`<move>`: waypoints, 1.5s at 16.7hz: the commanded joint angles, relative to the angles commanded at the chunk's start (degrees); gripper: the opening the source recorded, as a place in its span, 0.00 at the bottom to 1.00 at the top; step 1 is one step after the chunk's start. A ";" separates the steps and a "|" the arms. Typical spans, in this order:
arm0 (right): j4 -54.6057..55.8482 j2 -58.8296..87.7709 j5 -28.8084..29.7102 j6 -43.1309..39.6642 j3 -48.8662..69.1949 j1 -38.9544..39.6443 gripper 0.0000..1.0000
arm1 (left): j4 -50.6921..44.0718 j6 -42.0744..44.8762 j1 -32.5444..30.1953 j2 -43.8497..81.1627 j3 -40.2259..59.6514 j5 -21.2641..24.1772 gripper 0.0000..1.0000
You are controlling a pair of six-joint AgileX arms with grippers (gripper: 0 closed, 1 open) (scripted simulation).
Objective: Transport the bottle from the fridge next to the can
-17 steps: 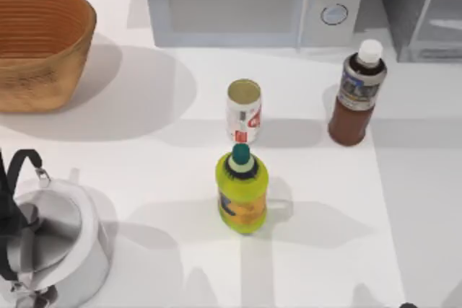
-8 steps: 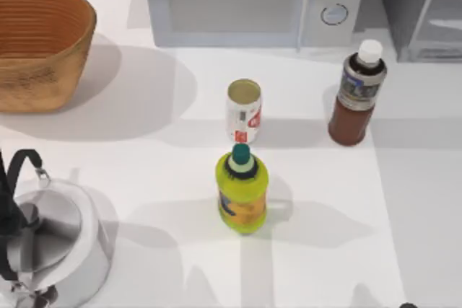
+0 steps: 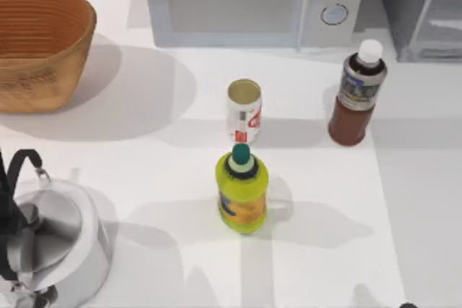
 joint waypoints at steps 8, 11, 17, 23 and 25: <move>7.92 0.02 0.90 8.88 -0.22 5.95 1.00 | 0.00 0.00 0.00 0.00 0.00 0.00 1.00; 17.78 0.12 2.36 20.82 -0.39 13.08 1.00 | 0.00 0.00 0.00 0.00 0.00 0.00 1.00; 42.19 0.50 6.52 51.31 -1.17 31.14 1.00 | 0.00 0.00 0.00 0.00 0.00 0.00 1.00; 63.14 0.66 9.80 75.83 -1.96 46.41 1.00 | 0.00 0.00 0.00 0.00 0.00 0.00 1.00; 66.86 0.59 10.36 79.70 -2.08 49.35 1.00 | 0.00 0.00 0.00 0.00 0.00 0.00 1.00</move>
